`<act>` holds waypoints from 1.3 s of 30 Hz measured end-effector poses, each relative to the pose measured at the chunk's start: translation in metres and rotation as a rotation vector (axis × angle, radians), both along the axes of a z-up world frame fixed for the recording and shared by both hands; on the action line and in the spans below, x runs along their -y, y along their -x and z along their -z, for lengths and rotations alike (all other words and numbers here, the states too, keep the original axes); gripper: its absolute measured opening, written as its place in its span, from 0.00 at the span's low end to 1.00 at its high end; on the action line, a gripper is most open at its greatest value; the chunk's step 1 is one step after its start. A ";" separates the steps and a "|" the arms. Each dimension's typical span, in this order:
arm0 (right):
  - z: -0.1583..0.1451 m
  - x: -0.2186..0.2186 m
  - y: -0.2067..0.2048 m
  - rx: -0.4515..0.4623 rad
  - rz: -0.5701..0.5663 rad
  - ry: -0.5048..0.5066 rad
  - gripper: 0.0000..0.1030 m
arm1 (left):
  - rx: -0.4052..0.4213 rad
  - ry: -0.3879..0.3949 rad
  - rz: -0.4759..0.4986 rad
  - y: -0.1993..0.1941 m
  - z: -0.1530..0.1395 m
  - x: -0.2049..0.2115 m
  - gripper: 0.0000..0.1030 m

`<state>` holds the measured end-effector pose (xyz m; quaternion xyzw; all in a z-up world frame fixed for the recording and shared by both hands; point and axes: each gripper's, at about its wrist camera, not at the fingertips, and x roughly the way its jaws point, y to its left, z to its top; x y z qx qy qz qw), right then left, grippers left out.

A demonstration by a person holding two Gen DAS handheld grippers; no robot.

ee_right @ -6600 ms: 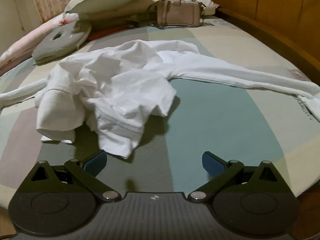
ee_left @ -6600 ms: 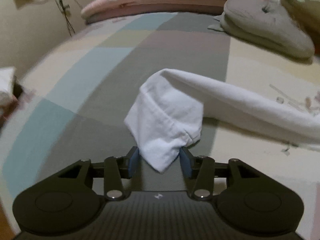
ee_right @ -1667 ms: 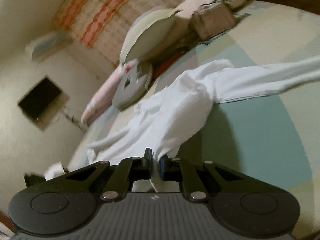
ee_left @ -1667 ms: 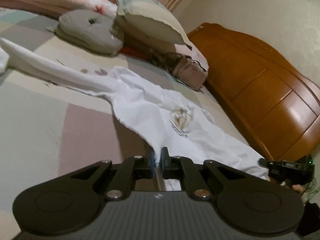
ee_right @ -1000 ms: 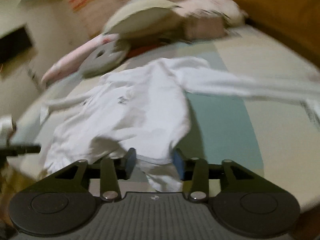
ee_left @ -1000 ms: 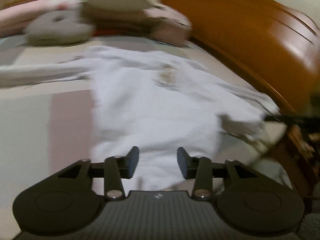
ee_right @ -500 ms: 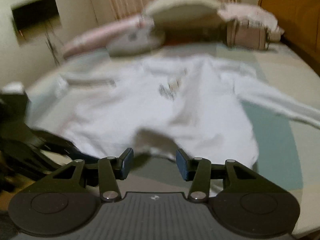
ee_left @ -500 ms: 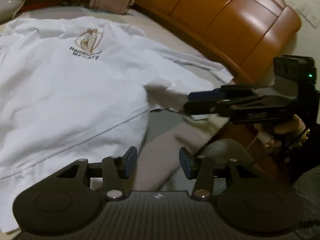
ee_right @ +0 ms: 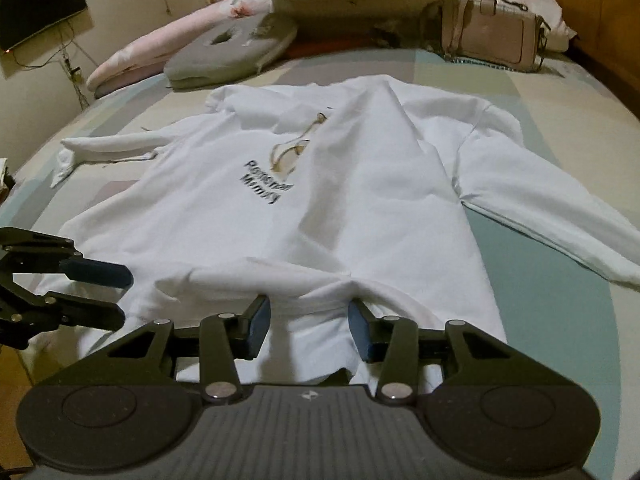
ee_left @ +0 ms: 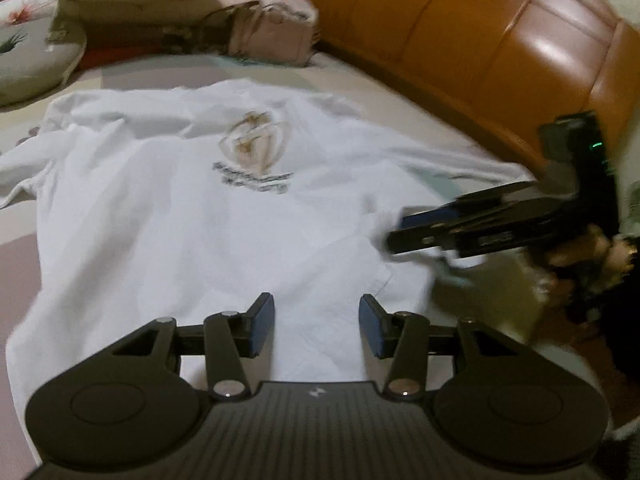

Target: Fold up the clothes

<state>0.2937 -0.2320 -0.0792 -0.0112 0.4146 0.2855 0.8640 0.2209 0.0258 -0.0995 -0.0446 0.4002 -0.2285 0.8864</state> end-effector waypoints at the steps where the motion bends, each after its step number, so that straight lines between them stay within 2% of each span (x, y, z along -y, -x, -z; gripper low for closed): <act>1: 0.001 0.001 -0.002 -0.002 -0.001 -0.008 0.47 | -0.004 -0.016 -0.013 -0.006 0.004 -0.001 0.45; 6: -0.008 0.007 0.013 0.022 -0.024 -0.006 0.48 | 0.007 -0.030 -0.030 -0.010 0.001 -0.004 0.45; 10: -0.022 0.004 0.051 0.107 -0.116 0.086 0.55 | 0.074 -0.090 0.002 0.012 -0.016 0.003 0.46; 12: -0.027 0.002 0.068 0.134 -0.142 0.128 0.58 | 0.114 -0.122 0.042 0.028 -0.026 0.008 0.52; 14: -0.029 0.003 0.082 0.149 -0.150 0.147 0.63 | 0.154 -0.159 0.094 0.048 -0.037 0.014 0.66; 16: -0.029 0.004 0.092 0.155 -0.149 0.149 0.70 | 0.189 -0.204 0.163 0.067 -0.043 0.023 0.72; 19: -0.027 0.005 0.102 0.156 -0.131 0.142 0.75 | 0.234 -0.328 0.217 0.083 -0.037 0.041 0.72; 22: -0.024 0.004 0.108 0.146 -0.099 0.126 0.79 | 0.285 -0.498 0.209 0.081 -0.020 0.064 0.72; 27: -0.028 0.001 0.122 0.193 -0.094 0.142 0.88 | 0.392 -0.706 0.227 0.074 0.003 0.090 0.73; 34: -0.027 -0.010 0.124 0.276 -0.104 0.213 0.91 | 0.520 -0.710 0.116 0.078 -0.022 0.086 0.73; 39: -0.013 -0.049 0.121 0.420 -0.196 0.347 0.92 | 0.517 -0.667 0.072 0.072 -0.035 0.076 0.73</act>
